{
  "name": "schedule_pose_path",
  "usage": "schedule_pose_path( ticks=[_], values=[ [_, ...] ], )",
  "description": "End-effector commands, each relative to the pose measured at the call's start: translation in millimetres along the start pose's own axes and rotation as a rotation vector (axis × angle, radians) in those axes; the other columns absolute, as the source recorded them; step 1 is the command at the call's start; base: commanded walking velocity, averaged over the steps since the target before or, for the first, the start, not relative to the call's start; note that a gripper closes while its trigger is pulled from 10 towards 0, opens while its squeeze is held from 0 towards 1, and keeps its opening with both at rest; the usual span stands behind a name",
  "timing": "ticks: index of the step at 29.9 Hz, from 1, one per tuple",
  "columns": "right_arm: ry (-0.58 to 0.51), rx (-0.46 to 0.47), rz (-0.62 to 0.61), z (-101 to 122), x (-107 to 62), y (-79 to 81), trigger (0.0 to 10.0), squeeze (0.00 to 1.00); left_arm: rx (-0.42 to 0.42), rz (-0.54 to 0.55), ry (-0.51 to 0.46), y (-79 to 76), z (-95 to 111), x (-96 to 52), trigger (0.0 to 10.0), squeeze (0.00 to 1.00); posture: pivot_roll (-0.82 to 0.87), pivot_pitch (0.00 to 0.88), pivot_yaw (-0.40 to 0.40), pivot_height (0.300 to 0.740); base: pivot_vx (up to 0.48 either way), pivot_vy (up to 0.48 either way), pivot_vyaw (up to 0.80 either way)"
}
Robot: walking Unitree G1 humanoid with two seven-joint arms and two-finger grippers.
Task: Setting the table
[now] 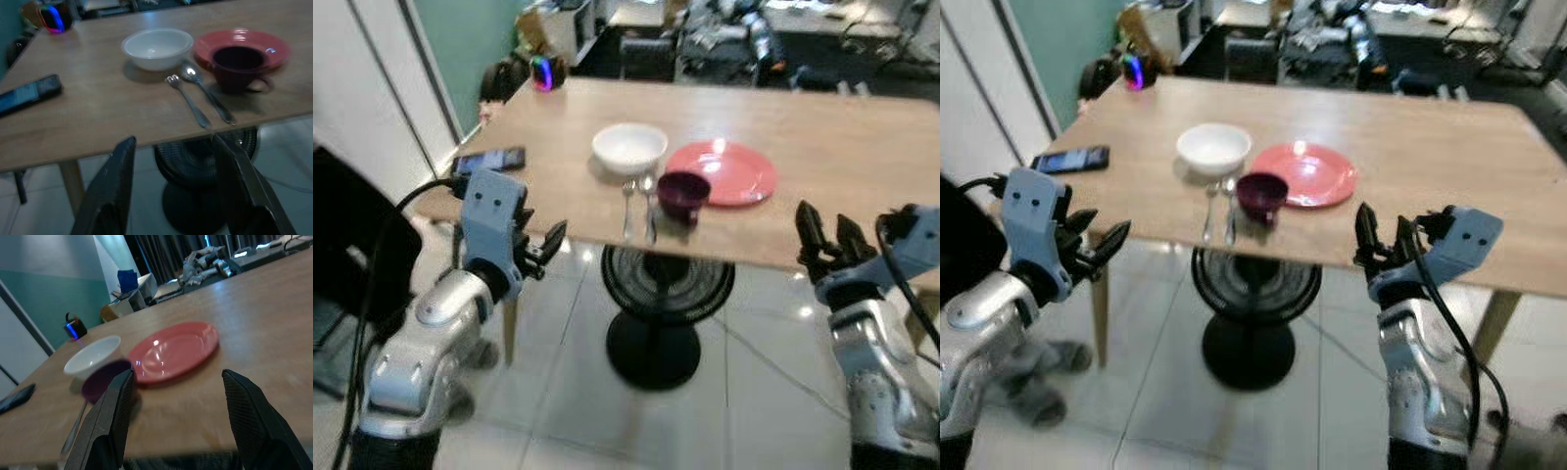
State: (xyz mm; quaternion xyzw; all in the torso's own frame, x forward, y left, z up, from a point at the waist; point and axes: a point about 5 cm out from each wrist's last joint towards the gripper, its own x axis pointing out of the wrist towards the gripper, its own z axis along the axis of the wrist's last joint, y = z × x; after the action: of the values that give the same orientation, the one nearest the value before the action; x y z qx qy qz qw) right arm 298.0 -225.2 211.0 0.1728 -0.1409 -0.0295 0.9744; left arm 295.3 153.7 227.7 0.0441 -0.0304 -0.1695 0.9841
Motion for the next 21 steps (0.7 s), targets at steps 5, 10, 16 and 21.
schedule_pose_path(
  ticks=[5,10,16,21],
  values=[
    [-0.011,-0.004,-0.012,2.9,-1.8,-3.4,10.0,0.00,0.006,0.001,0.001,0.1,-0.5,0.7,10.0,0.00,0.00,0.000,0.084,0.740,-0.299,0.000,0.00],
    [-0.011,-0.006,-0.011,2.9,-2.1,-3.4,10.0,0.00,0.004,0.001,-0.001,0.2,-0.6,1.0,10.0,0.00,0.00,0.000,0.084,0.740,-0.103,0.000,0.00],
    [-0.011,-0.005,-0.009,3.1,-1.7,-3.5,10.0,0.00,0.001,0.002,-0.002,0.2,-0.5,1.8,10.0,0.00,-0.01,0.000,0.084,0.740,0.000,0.000,0.00],
    [-0.006,0.005,-0.008,2.7,-1.4,-3.3,10.0,0.00,0.000,0.000,-0.003,-0.2,-0.5,2.1,10.0,0.00,-0.01,0.000,0.085,0.740,0.000,0.000,-0.32]
  ],
)
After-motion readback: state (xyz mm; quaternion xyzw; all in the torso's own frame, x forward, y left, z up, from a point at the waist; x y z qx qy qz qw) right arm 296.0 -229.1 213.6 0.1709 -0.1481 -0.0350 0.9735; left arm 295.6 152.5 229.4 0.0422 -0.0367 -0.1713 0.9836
